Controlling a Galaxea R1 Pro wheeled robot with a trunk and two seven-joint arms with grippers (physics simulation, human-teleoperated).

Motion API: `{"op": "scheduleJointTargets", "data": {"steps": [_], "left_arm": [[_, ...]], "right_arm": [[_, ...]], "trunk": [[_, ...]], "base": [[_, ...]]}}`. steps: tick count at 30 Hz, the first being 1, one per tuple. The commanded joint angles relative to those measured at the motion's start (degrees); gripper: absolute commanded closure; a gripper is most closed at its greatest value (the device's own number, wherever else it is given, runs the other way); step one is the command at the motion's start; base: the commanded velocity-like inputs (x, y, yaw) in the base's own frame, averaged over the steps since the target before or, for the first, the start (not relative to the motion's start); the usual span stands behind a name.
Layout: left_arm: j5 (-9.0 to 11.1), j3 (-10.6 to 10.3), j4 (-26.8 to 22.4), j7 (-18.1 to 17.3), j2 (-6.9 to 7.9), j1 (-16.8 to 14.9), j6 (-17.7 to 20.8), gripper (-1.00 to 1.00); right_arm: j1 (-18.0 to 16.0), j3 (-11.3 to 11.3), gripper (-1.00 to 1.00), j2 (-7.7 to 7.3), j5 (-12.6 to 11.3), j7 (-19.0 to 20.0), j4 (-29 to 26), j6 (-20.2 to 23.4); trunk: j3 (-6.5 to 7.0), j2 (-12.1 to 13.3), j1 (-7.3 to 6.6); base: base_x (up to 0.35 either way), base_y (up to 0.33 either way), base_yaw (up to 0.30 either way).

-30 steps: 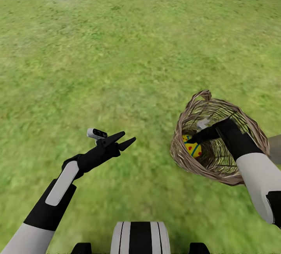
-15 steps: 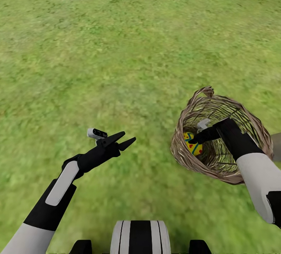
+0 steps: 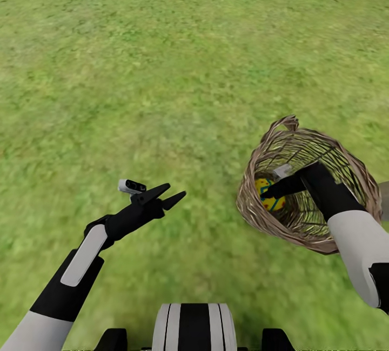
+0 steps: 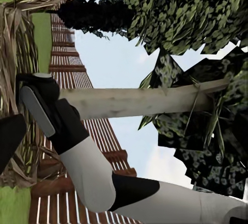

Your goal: Take the three Easter eggs out of the wicker basket on the lawn in the garden, then place them on the lawn next to a single tree (choose any tree) so that all three eggs are next to the same tree and none are left in the basket.

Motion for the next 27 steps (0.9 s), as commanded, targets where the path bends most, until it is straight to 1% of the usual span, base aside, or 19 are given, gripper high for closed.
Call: {"op": "scheduleJointTargets", "data": {"steps": [1,4,8,10,11,15,16,23,27], "left_arm": [[0.33,-0.07,-0.02,-0.14,0.05,-0.02,0.28,-1.0],[0.35,-0.05,-0.04,-0.21,0.05,-0.06,0.3,-1.0],[0.32,-0.08,0.0,-0.18,0.05,-0.03,0.3,-1.0],[0.37,-0.07,0.01,-0.22,0.07,-0.03,0.3,-1.0],[0.39,-0.07,0.01,-0.19,0.07,-0.04,0.3,-1.0],[0.4,-0.12,0.01,-0.24,0.05,-0.01,0.26,-1.0],[0.4,-0.13,0.01,-0.25,0.05,-0.01,0.28,-1.0],[0.4,-0.13,0.02,-0.26,0.05,-0.01,0.3,-1.0],[0.43,-0.13,0.07,-0.26,0.05,-0.01,0.3,-1.0]], "right_arm": [[-0.03,0.12,-1.0,0.0,0.6,0.51,-0.09,0.04],[-0.03,0.09,-1.0,0.0,0.6,0.47,-0.09,0.04],[-0.03,0.02,-1.0,-0.07,0.27,0.46,-0.01,0.11],[-0.03,0.0,-1.0,-0.06,0.13,0.39,-0.66,0.13],[-0.03,0.0,-1.0,-0.05,0.6,0.38,0.0,0.13],[-0.03,0.0,-1.0,-0.05,0.6,0.45,0.0,0.3],[-0.03,0.0,1.0,-0.05,0.6,0.45,0.0,0.31],[-0.03,0.0,1.0,-0.05,0.53,0.63,0.0,0.31],[-0.03,0.0,1.0,-0.14,0.52,0.63,0.0,0.31]], "trunk": [[-0.26,-0.03,0.01],[-0.26,-0.03,0.01],[-0.7,-0.06,0.06],[-0.7,-0.06,0.06],[-0.92,-0.07,0.09],[-1.37,-0.1,0.14],[-1.59,-0.11,0.17],[-2.25,-0.15,0.24],[-2.25,-0.15,0.24]], "base": [[0.0,0.0,0.0],[0.0,0.0,0.0],[0.0,0.0,0.0],[0.0,0.0,0.0],[0.0,0.0,0.0],[0.0,0.0,0.0],[0.0,0.0,0.0],[0.0,0.0,0.0],[0.0,0.0,0.0]]}}
